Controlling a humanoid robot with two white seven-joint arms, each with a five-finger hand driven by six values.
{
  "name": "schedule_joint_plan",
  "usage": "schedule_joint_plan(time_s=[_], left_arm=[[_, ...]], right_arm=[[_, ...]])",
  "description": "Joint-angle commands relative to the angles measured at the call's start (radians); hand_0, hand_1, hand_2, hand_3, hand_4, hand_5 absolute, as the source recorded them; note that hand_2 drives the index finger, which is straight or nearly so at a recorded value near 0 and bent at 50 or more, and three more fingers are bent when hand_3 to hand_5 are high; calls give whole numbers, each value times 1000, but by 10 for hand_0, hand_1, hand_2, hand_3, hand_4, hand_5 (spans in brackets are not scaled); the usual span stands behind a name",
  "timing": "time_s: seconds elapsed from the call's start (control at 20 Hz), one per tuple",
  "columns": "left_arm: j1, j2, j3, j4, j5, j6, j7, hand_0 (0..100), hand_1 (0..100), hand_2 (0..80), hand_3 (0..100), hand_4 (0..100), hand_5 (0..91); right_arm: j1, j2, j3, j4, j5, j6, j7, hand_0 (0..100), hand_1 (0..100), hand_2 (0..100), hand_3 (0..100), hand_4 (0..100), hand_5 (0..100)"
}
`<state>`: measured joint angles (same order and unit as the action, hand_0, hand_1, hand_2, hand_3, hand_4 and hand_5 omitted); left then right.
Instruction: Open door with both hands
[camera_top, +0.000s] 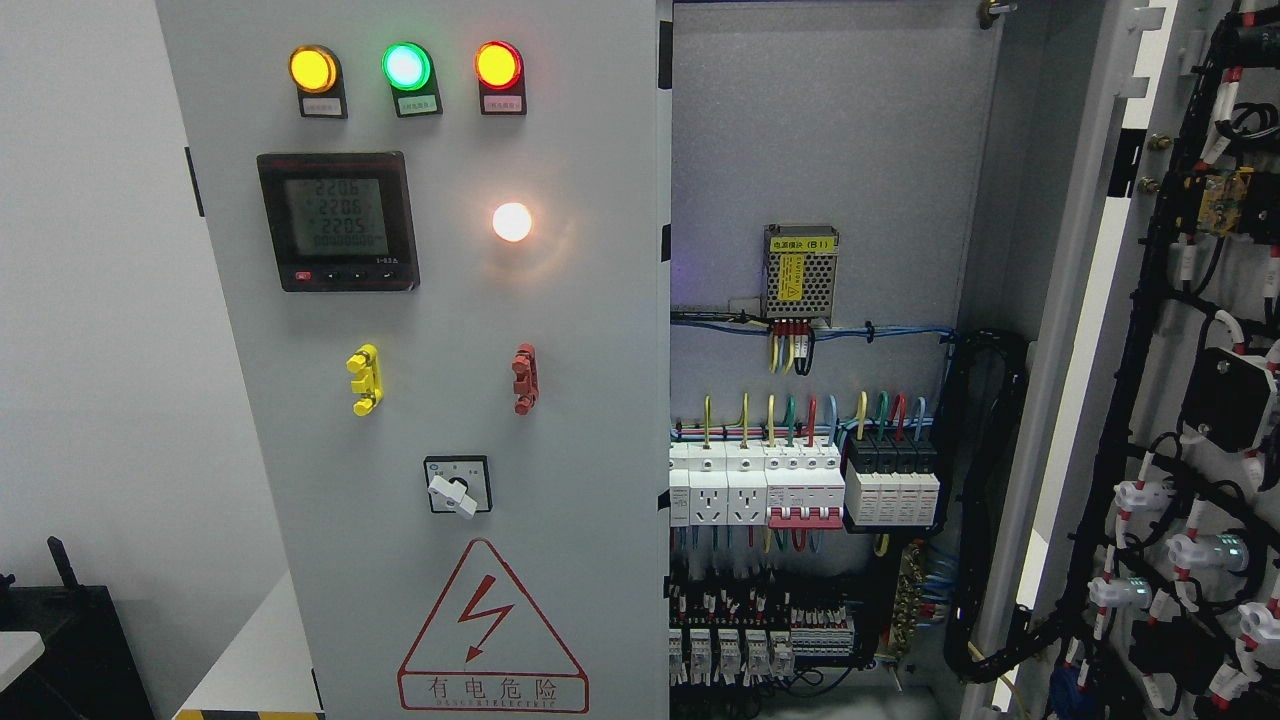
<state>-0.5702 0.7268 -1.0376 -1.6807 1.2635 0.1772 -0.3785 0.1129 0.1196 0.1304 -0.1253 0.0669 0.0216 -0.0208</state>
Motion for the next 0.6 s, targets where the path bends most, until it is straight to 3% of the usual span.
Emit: schedule_joint_plan(time_s=[0.0,0.3,0.55], left_arm=[[159,158,4,-21,-62,-47,0,0,0,0,0,42,0],[331,164,16,51,-200,-159,0,0,0,0,0,42,0],[466,164,57,136,-219,-173,0,0,0,0,0,42,0]], right_arm=[[-1,0,0,0,1,0,-1,0,0,0,0,0,0],[-1,0,0,0,1,0,-1,0,0,0,0,0,0],[-1,0,-1,0,2,0,-1,0,0,0,0,0,0]])
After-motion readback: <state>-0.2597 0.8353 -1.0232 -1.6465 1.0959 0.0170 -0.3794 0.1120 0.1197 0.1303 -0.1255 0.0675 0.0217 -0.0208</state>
